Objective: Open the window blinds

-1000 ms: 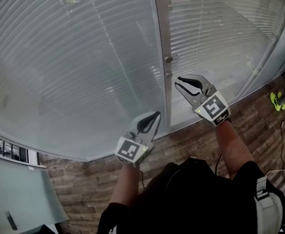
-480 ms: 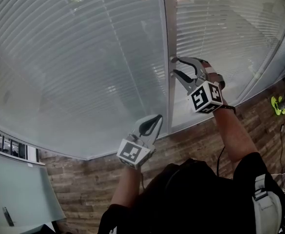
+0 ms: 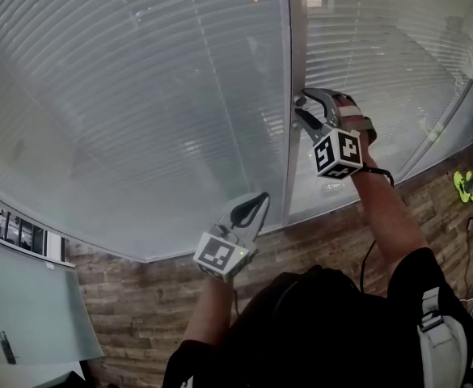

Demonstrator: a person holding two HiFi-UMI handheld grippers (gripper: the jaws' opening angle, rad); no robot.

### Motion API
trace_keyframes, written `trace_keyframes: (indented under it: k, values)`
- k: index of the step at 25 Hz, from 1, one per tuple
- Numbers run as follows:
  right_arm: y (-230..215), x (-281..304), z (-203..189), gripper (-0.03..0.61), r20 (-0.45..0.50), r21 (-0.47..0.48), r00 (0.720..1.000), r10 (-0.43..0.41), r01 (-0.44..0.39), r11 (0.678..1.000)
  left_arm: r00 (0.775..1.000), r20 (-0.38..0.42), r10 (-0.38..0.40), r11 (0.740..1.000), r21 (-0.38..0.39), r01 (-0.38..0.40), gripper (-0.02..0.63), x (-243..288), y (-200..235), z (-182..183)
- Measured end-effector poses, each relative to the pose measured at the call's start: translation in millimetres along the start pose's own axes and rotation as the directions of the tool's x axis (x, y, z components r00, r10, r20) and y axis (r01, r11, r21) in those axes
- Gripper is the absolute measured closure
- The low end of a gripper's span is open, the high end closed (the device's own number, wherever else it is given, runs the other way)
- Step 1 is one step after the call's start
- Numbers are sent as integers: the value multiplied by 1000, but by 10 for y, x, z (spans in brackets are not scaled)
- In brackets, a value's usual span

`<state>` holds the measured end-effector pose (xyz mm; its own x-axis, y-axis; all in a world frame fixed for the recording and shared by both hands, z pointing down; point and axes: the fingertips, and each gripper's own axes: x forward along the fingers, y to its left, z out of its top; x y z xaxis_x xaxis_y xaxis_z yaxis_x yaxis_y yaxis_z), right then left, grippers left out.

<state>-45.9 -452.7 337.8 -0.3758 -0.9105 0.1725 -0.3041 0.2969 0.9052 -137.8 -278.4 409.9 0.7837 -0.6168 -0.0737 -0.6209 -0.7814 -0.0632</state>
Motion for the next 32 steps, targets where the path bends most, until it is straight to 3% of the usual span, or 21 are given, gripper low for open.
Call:
trace_keyframes:
  k: [8,16,25,32]
  values:
    - [45,71,-40,445,-25,-68,1000,-14,12,998,999,-15,31,1000,-5,-31,609,-89,15,-23]
    - [34,74,-22,448,-25,-32,999,-34,34,999,999,-11,51,999,-2,-51,609,-164,63,-7]
    - [-15,65,-17,448,-2,165,999,-48,48,985,999,-18,49,999,-6,-49,609,-160,42,42]
    - [-58,48,-10,448,11,360,997,-77,67,930,1000,-18,23,999,-26,-24,610,-135,-48,2]
